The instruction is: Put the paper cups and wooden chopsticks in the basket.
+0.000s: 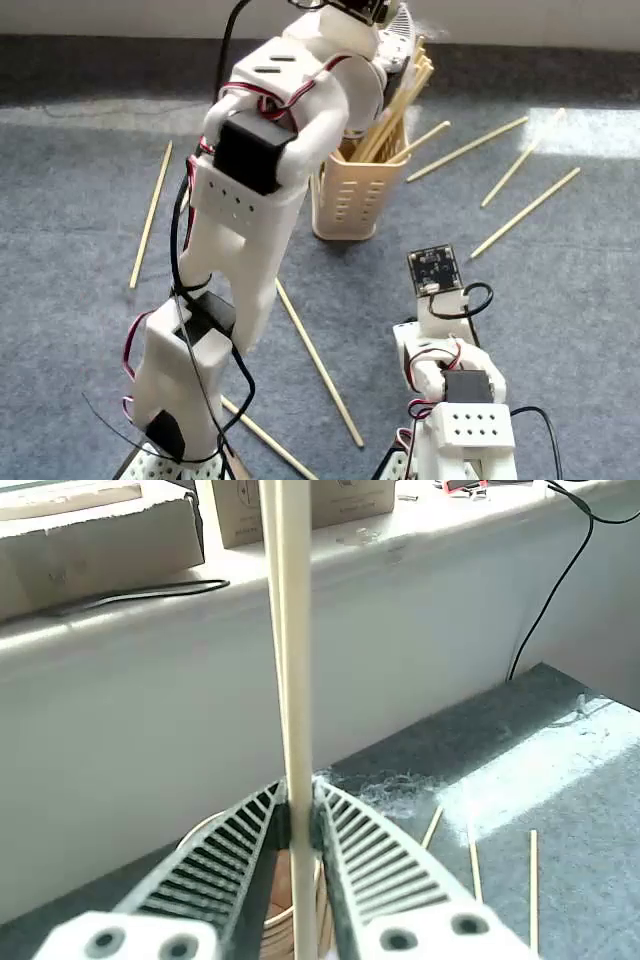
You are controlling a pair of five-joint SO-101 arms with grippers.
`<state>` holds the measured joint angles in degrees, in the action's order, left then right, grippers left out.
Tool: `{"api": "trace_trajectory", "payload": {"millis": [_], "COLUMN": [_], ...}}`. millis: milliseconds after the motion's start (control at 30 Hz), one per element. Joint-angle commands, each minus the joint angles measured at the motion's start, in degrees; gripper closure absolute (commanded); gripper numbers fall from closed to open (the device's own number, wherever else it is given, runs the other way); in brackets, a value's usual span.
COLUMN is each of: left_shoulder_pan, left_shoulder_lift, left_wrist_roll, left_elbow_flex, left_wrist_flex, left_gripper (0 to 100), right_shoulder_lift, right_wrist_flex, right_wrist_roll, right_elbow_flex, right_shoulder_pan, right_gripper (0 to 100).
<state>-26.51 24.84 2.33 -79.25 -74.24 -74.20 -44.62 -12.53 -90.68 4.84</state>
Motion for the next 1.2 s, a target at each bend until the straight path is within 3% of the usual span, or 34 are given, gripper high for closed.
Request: {"api": "trace_trajectory", "payload": {"millis": [0, 233, 400, 733, 1000, 1167], "left_shoulder_pan": [-0.48, 0.13, 0.75, 5.14, 24.57, 38.55], "left_shoulder_lift": [-2.51, -2.33, -2.42, -3.12, -8.75, -10.86], "left_wrist_roll": [3.08, 2.90, 2.99, 2.73, 2.99, 2.73], "left_elbow_flex": [4.53, 6.46, 8.13, 7.87, -4.09, -5.85], "left_wrist_flex": [2.99, 2.81, 0.53, -1.32, -5.10, -17.93], "left_gripper": [100, 99, 84, 83, 83, 83], "right_shoulder_lift": [-0.66, -0.66, -0.66, -0.66, -0.66, -0.66], "right_wrist_flex": [1.01, 1.01, 1.01, 1.01, 1.01, 1.01], "right_wrist_roll": [-0.70, -0.70, -0.70, -0.70, -0.70, -0.70], "right_elbow_flex": [0.48, 0.48, 0.48, 0.40, 0.40, 0.40], "right_shoulder_pan": [-0.40, -0.40, -0.40, -0.40, -0.40, -0.40], "right_gripper": [85.5, 85.5, 85.5, 85.5, 85.5, 85.5]}}
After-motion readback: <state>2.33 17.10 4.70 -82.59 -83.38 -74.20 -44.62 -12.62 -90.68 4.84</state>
